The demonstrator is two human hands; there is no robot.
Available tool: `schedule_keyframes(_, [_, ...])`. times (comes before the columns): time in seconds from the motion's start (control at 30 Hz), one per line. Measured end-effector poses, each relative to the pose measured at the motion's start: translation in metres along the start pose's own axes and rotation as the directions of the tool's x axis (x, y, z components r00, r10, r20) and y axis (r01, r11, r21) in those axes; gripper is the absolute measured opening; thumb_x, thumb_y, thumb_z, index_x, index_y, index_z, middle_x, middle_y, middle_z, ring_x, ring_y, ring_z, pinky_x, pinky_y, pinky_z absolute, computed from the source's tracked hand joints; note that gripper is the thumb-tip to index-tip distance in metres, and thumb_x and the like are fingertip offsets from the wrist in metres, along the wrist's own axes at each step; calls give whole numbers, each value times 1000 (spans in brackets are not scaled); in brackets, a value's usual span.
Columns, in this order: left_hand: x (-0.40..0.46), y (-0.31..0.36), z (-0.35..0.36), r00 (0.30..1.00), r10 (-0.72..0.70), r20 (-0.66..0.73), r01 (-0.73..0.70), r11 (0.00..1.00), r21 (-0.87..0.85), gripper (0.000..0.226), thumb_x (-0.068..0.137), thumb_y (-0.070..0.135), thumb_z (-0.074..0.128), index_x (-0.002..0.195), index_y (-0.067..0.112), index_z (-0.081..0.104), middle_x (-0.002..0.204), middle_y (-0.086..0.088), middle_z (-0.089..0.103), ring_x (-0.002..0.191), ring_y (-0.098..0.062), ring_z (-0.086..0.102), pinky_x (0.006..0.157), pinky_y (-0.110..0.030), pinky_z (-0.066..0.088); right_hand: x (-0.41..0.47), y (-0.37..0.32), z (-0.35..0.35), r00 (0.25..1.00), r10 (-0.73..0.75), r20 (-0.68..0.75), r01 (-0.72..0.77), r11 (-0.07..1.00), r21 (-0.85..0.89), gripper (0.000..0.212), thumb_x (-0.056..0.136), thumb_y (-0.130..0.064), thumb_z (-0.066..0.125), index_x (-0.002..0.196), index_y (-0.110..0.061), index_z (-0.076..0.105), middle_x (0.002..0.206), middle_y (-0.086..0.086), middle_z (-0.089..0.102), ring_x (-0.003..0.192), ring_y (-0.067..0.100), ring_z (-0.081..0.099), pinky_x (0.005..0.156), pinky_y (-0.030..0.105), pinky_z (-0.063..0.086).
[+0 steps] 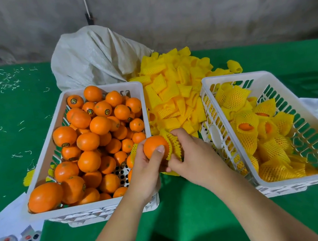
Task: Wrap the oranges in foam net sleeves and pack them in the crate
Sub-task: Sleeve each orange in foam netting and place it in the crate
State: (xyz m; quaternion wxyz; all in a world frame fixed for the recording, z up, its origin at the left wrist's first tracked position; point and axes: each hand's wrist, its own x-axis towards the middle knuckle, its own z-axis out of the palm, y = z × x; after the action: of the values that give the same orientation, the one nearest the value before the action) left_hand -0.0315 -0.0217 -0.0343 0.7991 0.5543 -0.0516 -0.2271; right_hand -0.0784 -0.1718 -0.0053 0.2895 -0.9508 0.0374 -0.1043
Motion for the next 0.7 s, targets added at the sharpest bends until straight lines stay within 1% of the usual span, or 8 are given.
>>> schedule_keyframes(0.07, [0, -1, -1, 1000, 3, 14, -3, 1000, 6, 48, 91, 37, 69, 132, 18, 53, 117, -16, 66, 81, -20, 71, 66, -28, 59, 2, -4, 0, 996, -14, -89, 17, 999, 30, 33, 90, -42, 54, 120, -29, 51, 83, -11, 61, 70, 16, 56, 59, 36, 46])
schedule_keyframes(0.17, [-1, -2, -2, 999, 6, 45, -9, 998, 67, 44, 91, 40, 75, 129, 29, 55, 117, -11, 62, 72, -17, 67, 62, -28, 57, 8, 3, 4, 977, 34, -210, -3, 989, 149, 8, 98, -28, 61, 98, -20, 57, 62, -8, 45, 52, 9, 41, 47, 30, 31])
schedule_keyframes(0.3, [-3, -3, -11, 984, -7, 176, 20, 997, -68, 73, 68, 49, 94, 133, 37, 64, 148, -2, 55, 87, -23, 69, 66, -33, 58, 17, 16, 10, 923, 133, -361, -92, 988, 127, 16, 94, -23, 75, 91, -13, 62, 68, -10, 46, 60, 16, 47, 52, 34, 39])
schedule_keyframes(0.4, [-5, -4, -15, 956, -57, 288, 51, 998, 27, 74, 66, 46, 95, 134, 30, 69, 161, 2, 39, 107, -33, 69, 70, -36, 59, 24, 16, 19, 945, 160, -285, -122, 981, 149, 16, 92, -19, 76, 92, -17, 61, 83, -10, 52, 74, 16, 54, 61, 33, 44])
schedule_keyframes(0.47, [-5, -5, -14, 954, -45, 296, 36, 999, 35, 62, 73, 39, 89, 131, 28, 72, 153, -11, 45, 95, -30, 71, 66, -34, 59, 24, 15, 24, 973, 146, -178, -93, 956, 278, 19, 90, -6, 72, 93, -24, 64, 92, -17, 56, 82, 5, 55, 68, 27, 42])
schedule_keyframes(0.57, [-2, -9, -13, 982, -21, 185, 28, 999, -30, 49, 74, 38, 85, 122, 36, 76, 121, -11, 66, 74, -27, 69, 64, -32, 60, 22, 17, 23, 982, 186, -45, -150, 894, 423, 29, 95, -5, 68, 97, -34, 68, 106, -19, 62, 97, 0, 60, 79, 24, 49])
schedule_keyframes(0.63, [1, -14, -10, 995, 16, 94, -18, 1000, 24, 49, 74, 42, 85, 122, 40, 74, 111, -1, 71, 78, -25, 70, 66, -31, 59, 21, 19, 19, 972, 235, -23, -187, 824, 535, 22, 97, -10, 69, 97, -32, 71, 102, -12, 71, 97, 11, 67, 84, 31, 54])
schedule_keyframes(0.7, [5, -19, -9, 999, 46, 9, -47, 996, 79, 61, 73, 49, 86, 130, 42, 64, 112, 0, 71, 86, -22, 72, 70, -32, 59, 20, 17, 14, 959, 281, -39, -176, 697, 695, 18, 97, -8, 70, 96, -26, 72, 92, -9, 75, 90, 9, 69, 80, 29, 55])
